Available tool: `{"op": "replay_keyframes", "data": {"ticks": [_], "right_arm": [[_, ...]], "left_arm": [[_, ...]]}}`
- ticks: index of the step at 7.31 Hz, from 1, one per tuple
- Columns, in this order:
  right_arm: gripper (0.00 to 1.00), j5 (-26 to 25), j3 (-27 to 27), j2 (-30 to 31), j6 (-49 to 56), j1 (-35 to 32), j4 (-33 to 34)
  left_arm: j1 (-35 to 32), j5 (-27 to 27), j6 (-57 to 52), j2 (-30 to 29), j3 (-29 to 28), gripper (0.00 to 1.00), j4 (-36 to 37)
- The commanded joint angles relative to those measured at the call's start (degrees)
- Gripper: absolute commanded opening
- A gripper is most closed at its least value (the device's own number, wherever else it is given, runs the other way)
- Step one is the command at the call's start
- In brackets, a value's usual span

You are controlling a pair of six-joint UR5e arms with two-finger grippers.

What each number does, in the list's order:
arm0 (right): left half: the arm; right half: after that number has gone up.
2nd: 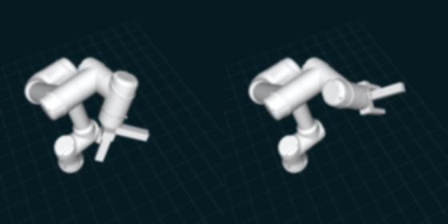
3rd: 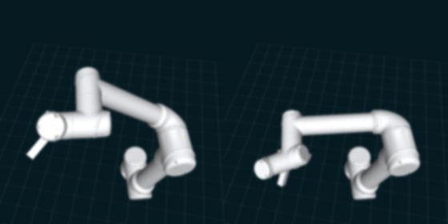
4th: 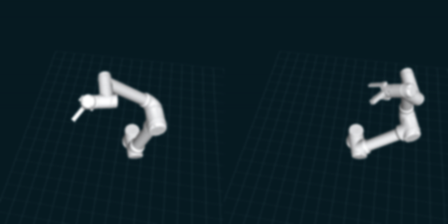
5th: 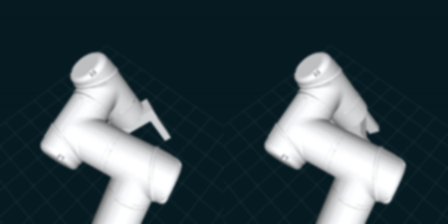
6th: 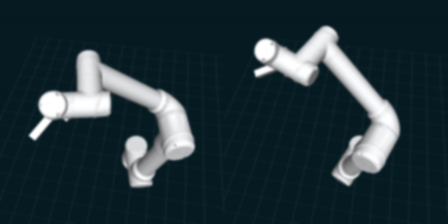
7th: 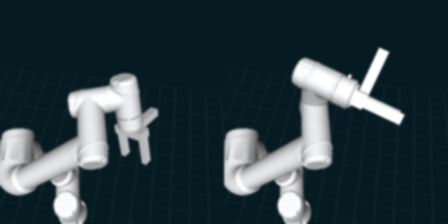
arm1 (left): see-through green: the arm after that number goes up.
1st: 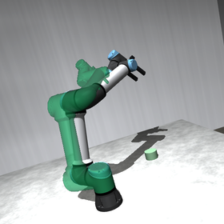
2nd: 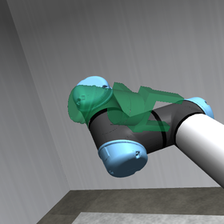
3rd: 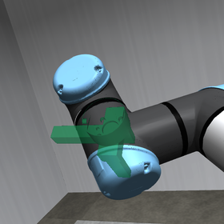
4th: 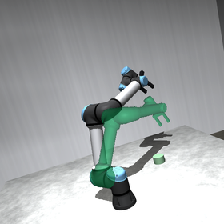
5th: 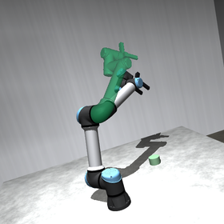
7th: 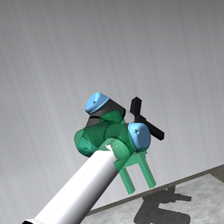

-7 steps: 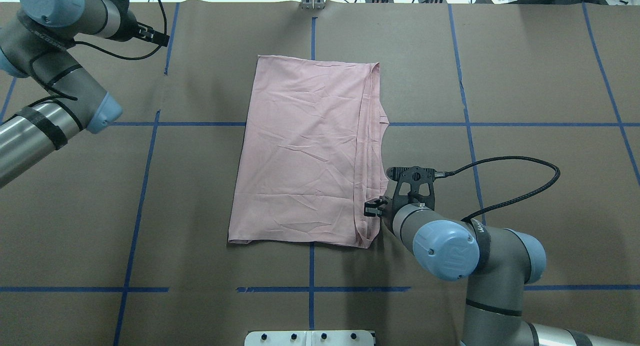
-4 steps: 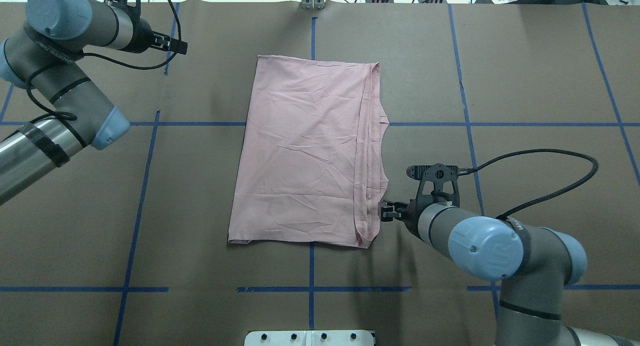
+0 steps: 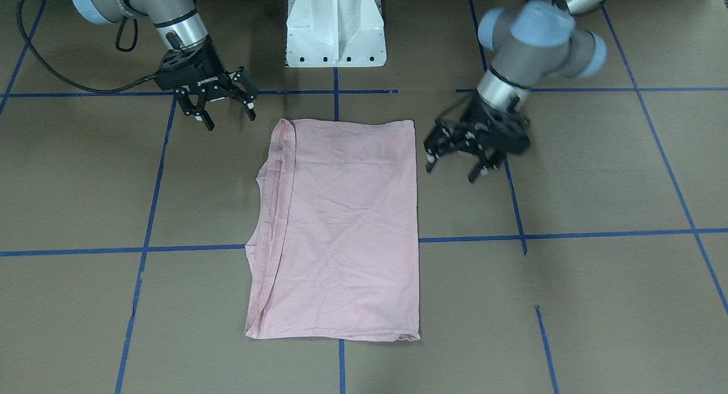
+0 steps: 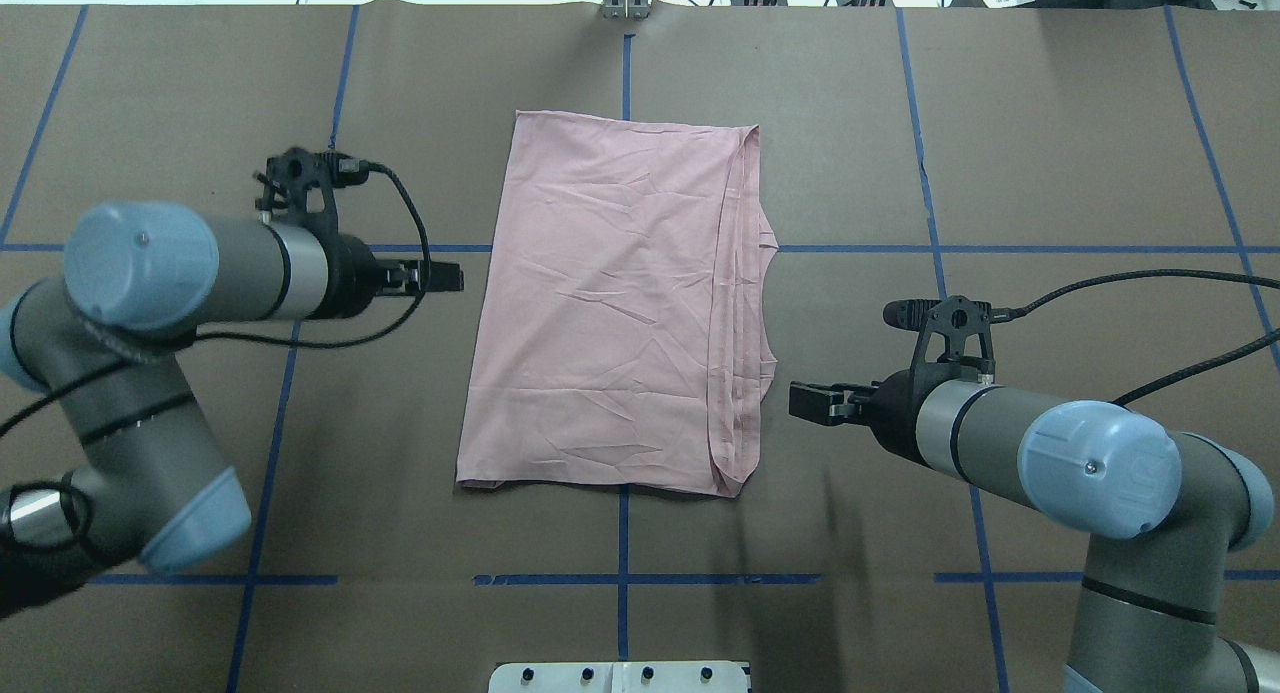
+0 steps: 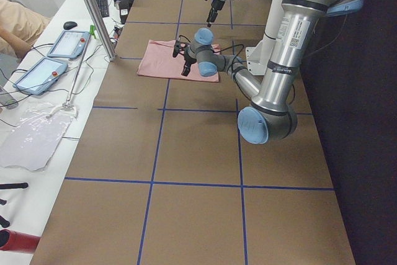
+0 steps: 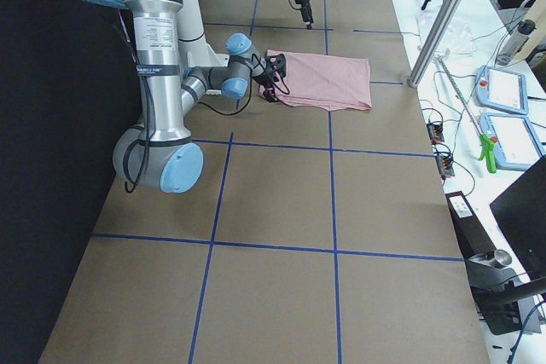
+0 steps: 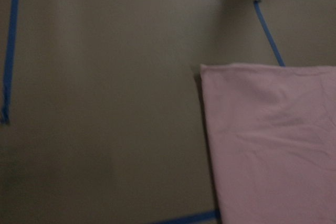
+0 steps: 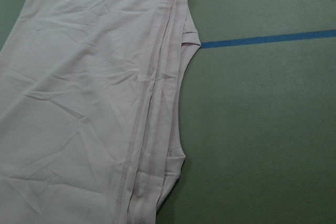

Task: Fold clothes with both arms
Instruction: 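Move both grippers to the shirt's near corners, one at each side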

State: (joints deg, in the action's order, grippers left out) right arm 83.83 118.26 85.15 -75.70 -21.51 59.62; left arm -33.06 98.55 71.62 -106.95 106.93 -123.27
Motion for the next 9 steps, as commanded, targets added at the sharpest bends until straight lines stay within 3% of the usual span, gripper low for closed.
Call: {"op": "replay_keyframes", "data": {"ticks": [1,2,4,9], "right_arm": [[1.0,0.0,-0.7,0.0,-0.4,-0.8,-0.6],[1.0,-0.1,-0.7,-0.1,-0.5,-0.8,-0.6],[1.0,-0.1,-0.7,-0.1,-0.5,-0.7,-0.7],[1.0,-0.2,-0.7,-0.2,-0.5,-0.8,-0.6]], "left_arm": [[11.9,-9.0,14.4,2.7,4.1,0.68,2.8],[14.8,-10.6,17.5,2.8,3.3,0.53,4.5],[16.4,-10.9,17.5,2.4,3.1,0.57,8.8],[18.5,-10.9,17.4,2.2,2.0,0.54,8.9]]}}
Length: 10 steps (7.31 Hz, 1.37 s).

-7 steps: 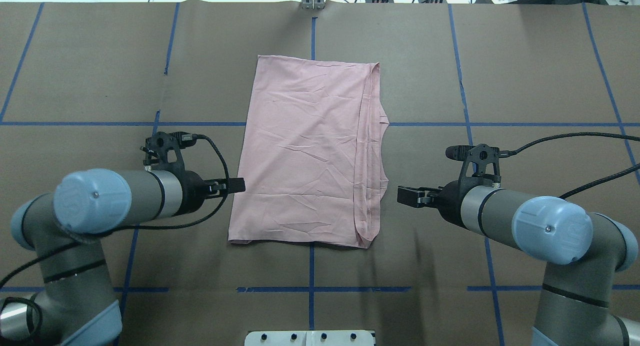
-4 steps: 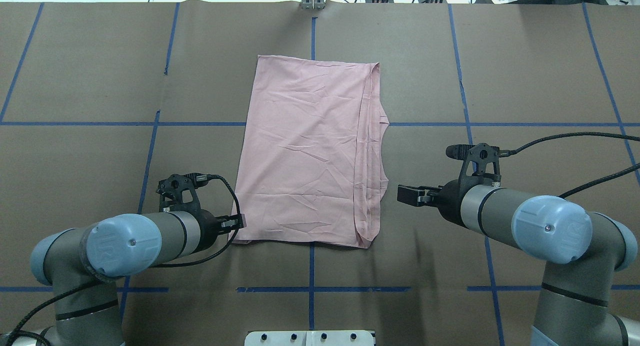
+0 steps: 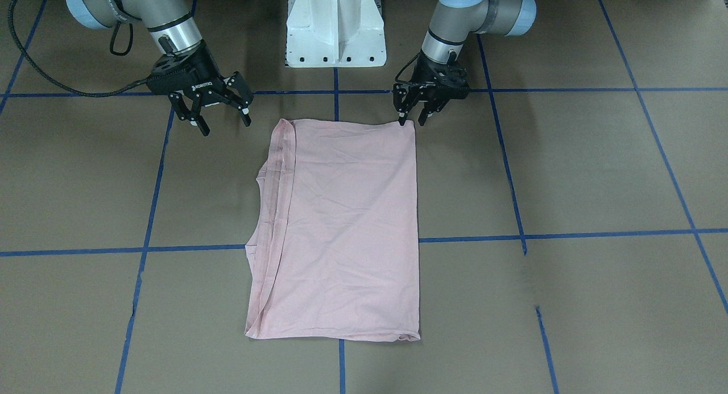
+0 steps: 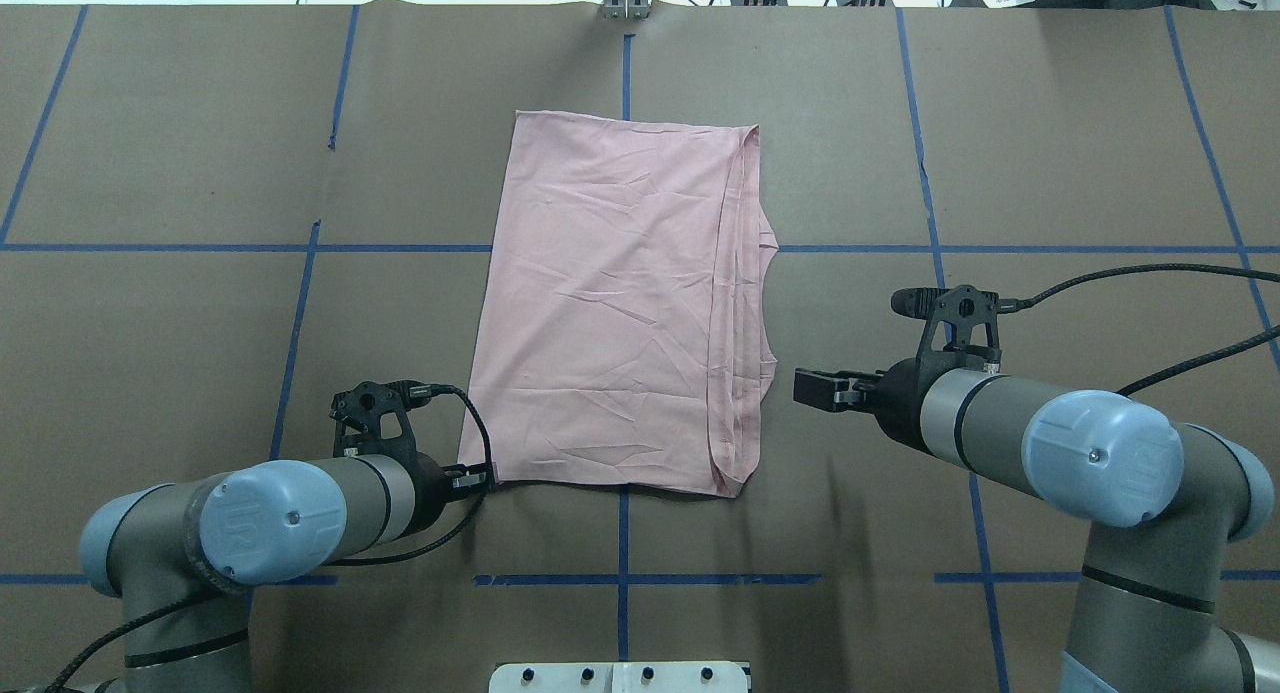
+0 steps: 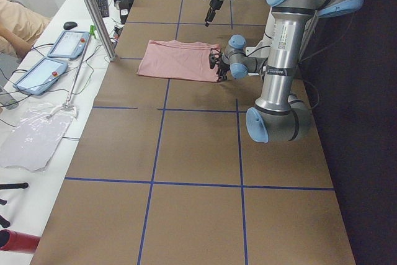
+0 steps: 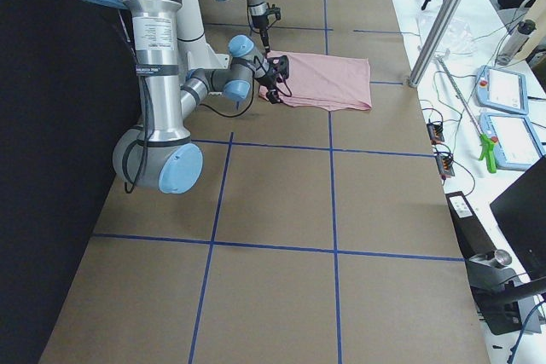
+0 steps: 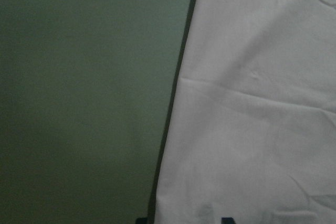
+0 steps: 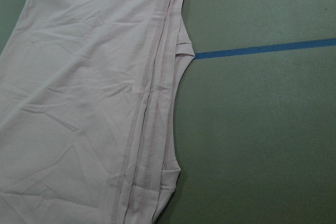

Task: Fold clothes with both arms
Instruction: 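Move both grippers to the shirt's near corners, one at each side, then grasp the near corners of the folded shirt with both grippers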

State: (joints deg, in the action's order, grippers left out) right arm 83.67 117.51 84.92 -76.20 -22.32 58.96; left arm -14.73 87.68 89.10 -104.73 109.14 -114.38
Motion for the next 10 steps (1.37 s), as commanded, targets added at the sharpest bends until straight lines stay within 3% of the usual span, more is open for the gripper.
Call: {"op": "replay_keyframes", "data": {"ticks": [1,4,10], "right_arm": [[1.0,0.0,0.0,-0.1,0.0,0.0,0.0],[1.0,-0.1,-0.4,-0.2,0.0,0.0,0.0],[1.0,-0.1,-0.6,-0.1,0.0,-0.1,0.0]], "left_arm": [[0.1,0.0,-0.1,0.0,-0.5,0.54,-0.1],[0.1,0.0,-0.3,0.0,-0.6,0.38,0.0],[0.1,0.0,-0.6,0.0,-0.9,0.38,0.0]]}}
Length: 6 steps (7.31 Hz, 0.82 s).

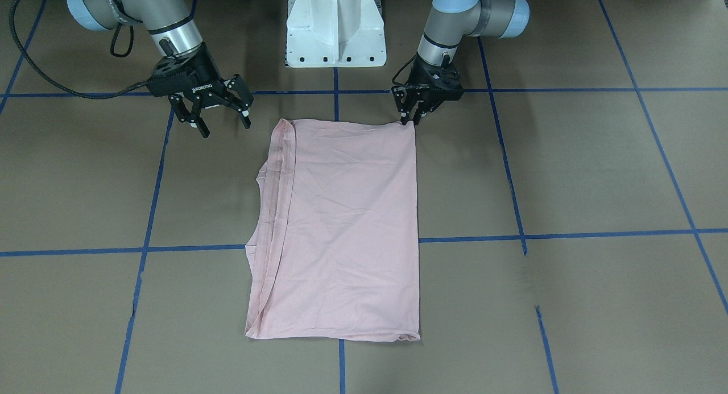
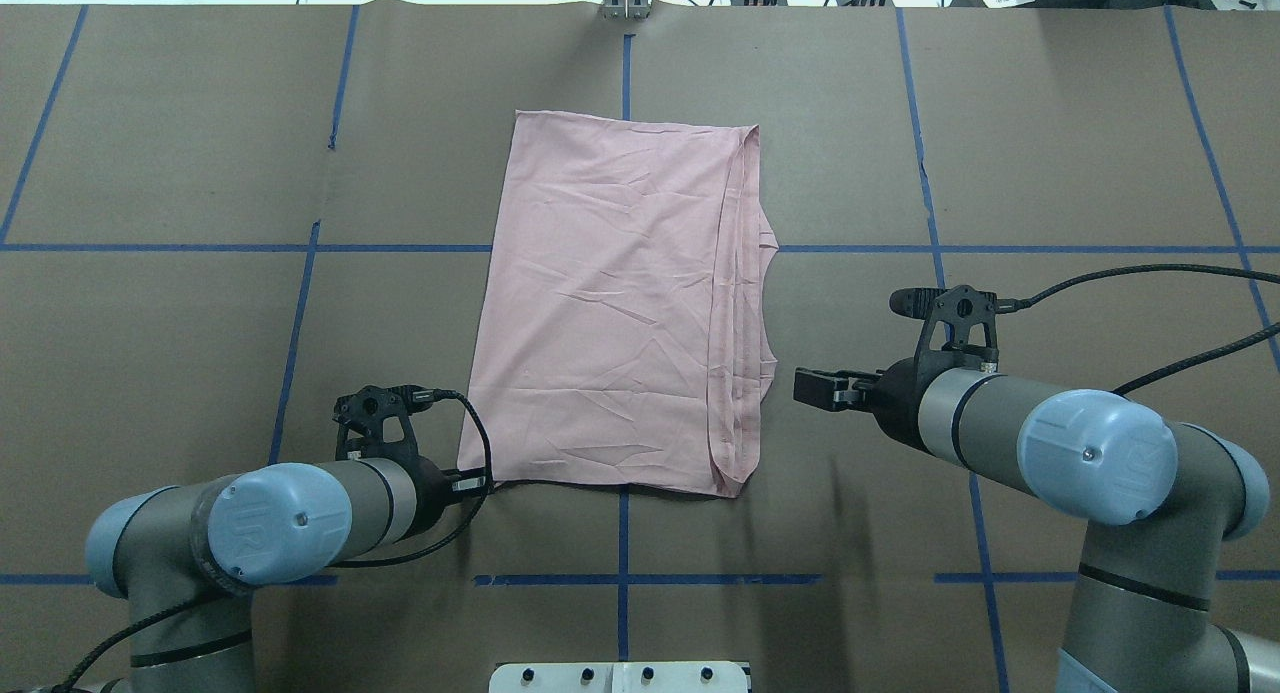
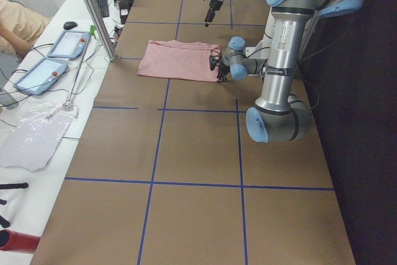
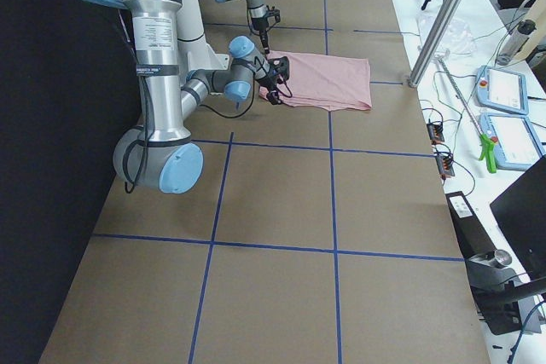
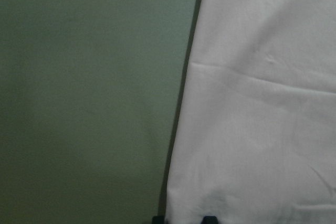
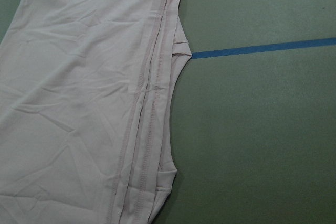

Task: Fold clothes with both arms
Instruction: 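Grasp the near corners of the folded shirt with both grippers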

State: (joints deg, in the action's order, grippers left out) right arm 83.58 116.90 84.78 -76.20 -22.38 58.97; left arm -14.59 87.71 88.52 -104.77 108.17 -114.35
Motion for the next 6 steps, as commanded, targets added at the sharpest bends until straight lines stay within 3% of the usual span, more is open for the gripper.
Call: {"op": "replay_keyframes", "data": {"ticks": [1,2,4,5,6], "right_arm": [[1.0,-0.1,0.0,0.0,0.0,0.0,0.0],[1.0,-0.1,-0.4,-0.1,0.0,0.1,0.0],[1.0,-0.4,-1.3,-0.8,-1.3,0.1,0.3],[0.96,-0.6,-1.5,-4.8,-3.3,0.3,6.1],[0.93,-0.5,-1.8,-12.1,-8.6,0.5,18.1]], "left_arm": [[0.0,0.0,0.1,-0.1,0.0,0.13,0.0],[0.0,0.0,-0.1,0.0,0.0,0.0,0.0],[-0.1,0.0,-1.4,-0.1,0.5,0.0,0.0],[-0.1,0.0,-1.4,-0.4,0.6,0.0,0.0],[-0.1,-0.1,-1.4,-0.5,0.7,0.0,0.0]]}}
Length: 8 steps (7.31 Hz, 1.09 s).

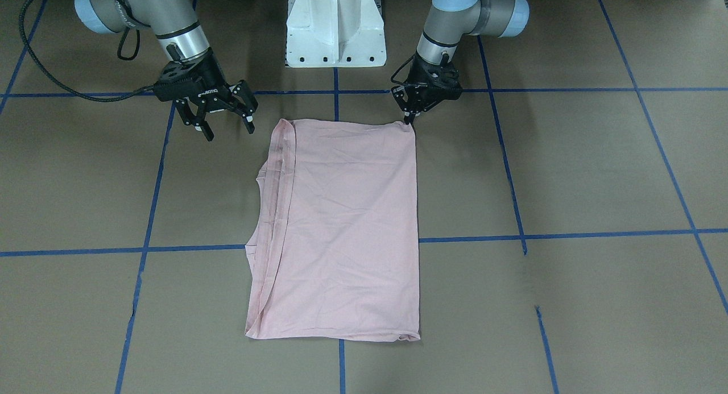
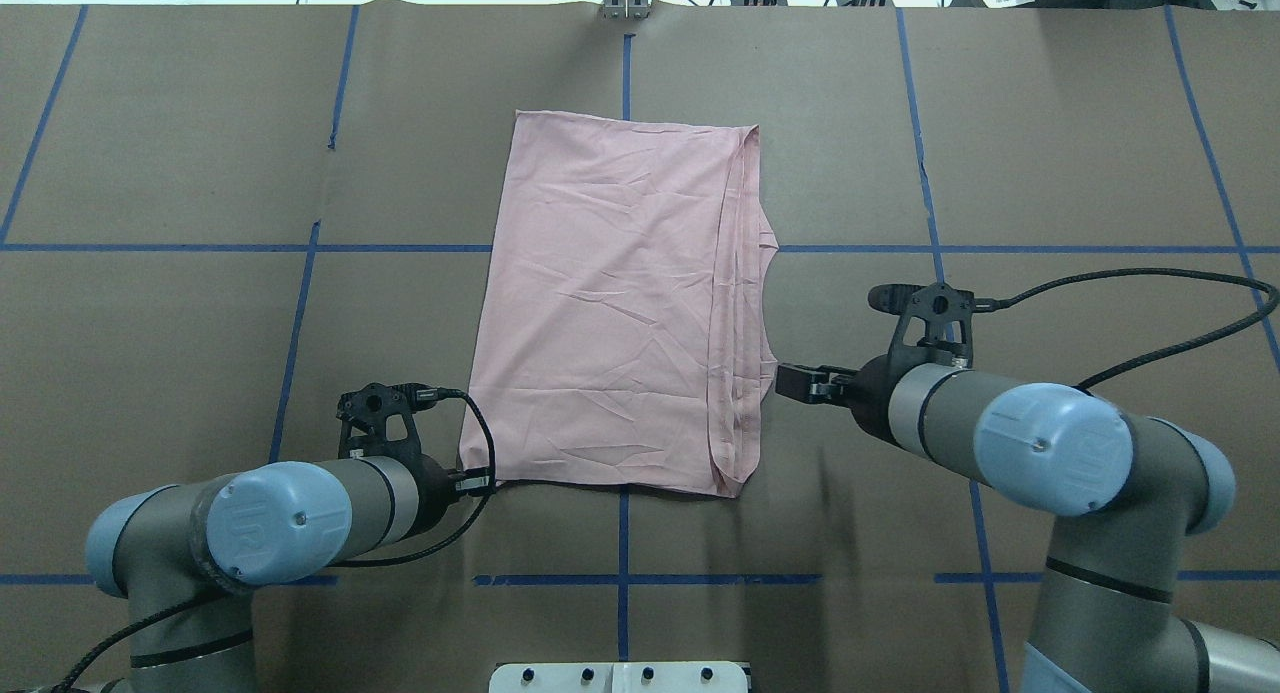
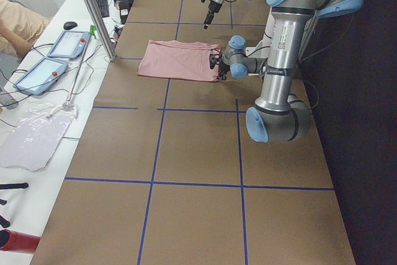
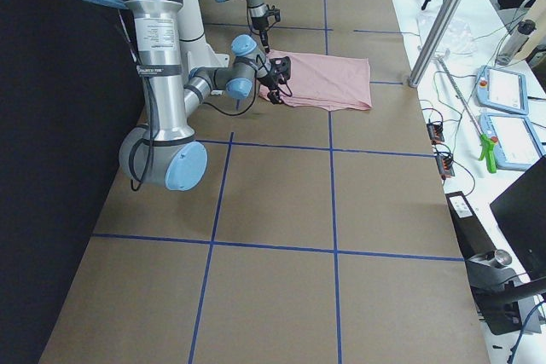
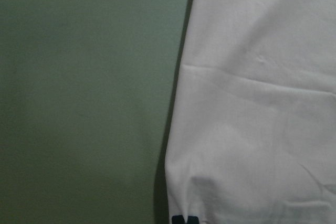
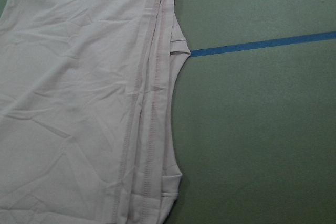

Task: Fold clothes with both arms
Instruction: 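Grasp the near corners of the folded shirt with both grippers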

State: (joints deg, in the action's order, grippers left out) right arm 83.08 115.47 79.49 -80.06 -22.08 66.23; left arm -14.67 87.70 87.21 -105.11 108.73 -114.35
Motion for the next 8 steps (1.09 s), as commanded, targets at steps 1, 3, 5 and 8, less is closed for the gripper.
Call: {"op": "replay_keyframes", "data": {"ticks": [1,3,5,8], "right_arm": [[0.92,0.0,-3.4,-14.3,-11.3,1.3,21.6],[0.85,0.0,-8.8,-18.0,-20.4,3.3,22.7],[0.79,0.1,-9.6,-18.8,-26.3,5.9,23.2],[0.72,-0.7,-11.0,-18.8,-28.0,8.5,23.2]], "left_arm": [[0.0,-0.1,-0.1,-0.3,0.3,0.0,0.0],[-0.1,-0.1,-0.1,-0.6,0.3,0.0,0.0],[-0.1,-0.1,-0.1,-1.4,0.2,0.0,0.0],[-0.1,-0.2,-0.1,-1.4,0.2,0.0,0.0]]}}
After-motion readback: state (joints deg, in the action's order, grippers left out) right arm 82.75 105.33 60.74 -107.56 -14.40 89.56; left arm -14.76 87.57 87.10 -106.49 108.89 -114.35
